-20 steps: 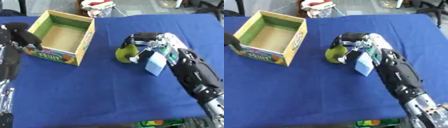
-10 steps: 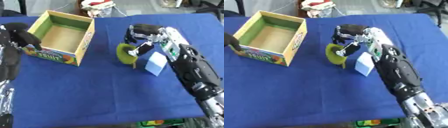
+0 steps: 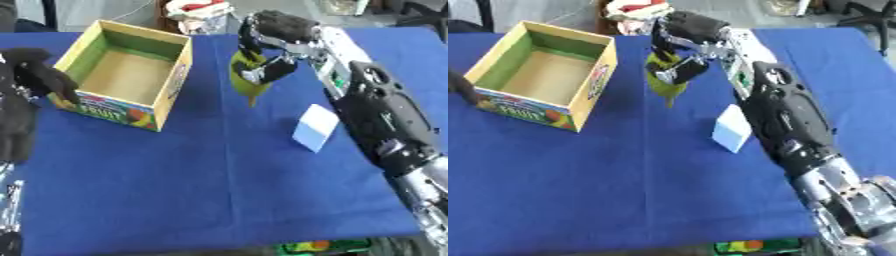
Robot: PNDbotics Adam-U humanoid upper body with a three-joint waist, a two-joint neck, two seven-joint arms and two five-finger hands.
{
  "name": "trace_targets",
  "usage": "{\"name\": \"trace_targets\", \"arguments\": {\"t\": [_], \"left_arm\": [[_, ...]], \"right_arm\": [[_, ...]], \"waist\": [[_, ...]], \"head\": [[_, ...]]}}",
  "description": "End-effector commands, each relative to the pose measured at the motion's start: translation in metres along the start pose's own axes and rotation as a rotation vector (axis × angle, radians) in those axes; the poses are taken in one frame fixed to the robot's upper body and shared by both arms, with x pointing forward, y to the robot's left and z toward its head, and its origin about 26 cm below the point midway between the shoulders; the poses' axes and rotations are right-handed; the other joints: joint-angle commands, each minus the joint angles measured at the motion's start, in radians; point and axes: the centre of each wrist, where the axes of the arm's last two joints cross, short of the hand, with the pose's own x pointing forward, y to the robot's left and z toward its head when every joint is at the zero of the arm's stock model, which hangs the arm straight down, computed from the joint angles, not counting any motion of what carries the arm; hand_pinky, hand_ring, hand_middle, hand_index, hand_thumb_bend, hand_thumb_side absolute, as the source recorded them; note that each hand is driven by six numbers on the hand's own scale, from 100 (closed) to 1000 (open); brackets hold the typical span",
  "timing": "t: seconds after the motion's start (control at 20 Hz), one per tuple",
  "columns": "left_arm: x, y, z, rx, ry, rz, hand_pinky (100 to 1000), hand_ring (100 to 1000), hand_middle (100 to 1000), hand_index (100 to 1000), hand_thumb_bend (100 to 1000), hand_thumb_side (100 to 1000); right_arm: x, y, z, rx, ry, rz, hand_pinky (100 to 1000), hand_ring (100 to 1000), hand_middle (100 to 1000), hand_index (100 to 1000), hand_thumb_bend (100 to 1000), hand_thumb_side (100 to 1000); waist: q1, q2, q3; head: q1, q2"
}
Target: Pick up objects on the table and place them in the box.
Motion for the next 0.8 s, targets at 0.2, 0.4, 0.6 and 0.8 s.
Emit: {"name": "trace_targets", "arguments": {"t": [0.2, 0.4, 0.6, 0.8], "left_arm": [[0.006, -0.005, -0.009, -0.046, -0.041, 0.019, 427, 523, 416, 721, 100, 748], [0.006, -0.008, -0.012, -0.066, -0.05, 0.04, 427, 523, 416, 720, 100, 747], [0.006, -0.012, -0.015, -0.084, -0.061, 0.061, 427, 523, 417, 720, 100, 746], [0.006, -0.015, -0.019, -0.1, -0.075, 0.082, 427, 522, 417, 720, 100, 745]], "right_arm": [[-0.006, -0.025, -0.012, -0.082, 0.023, 0.04, 726, 502, 218, 308, 100, 226], [0.001, -0.025, -0.026, -0.1, 0.016, 0.034, 728, 503, 220, 311, 100, 217], [0.007, -0.019, -0.036, -0.105, 0.01, 0.023, 733, 505, 228, 322, 100, 203], [0.013, -0.009, -0.042, -0.098, 0.004, 0.009, 735, 508, 237, 335, 100, 194]], "waist": [[0.003, -0.023, 0.036], [0.002, -0.027, 0.072], [0.002, -0.029, 0.108], [0.003, -0.029, 0.144]], "head": [[-0.049, 0.005], [-0.085, 0.004], [-0.112, 0.002], [-0.134, -0.003]]}}
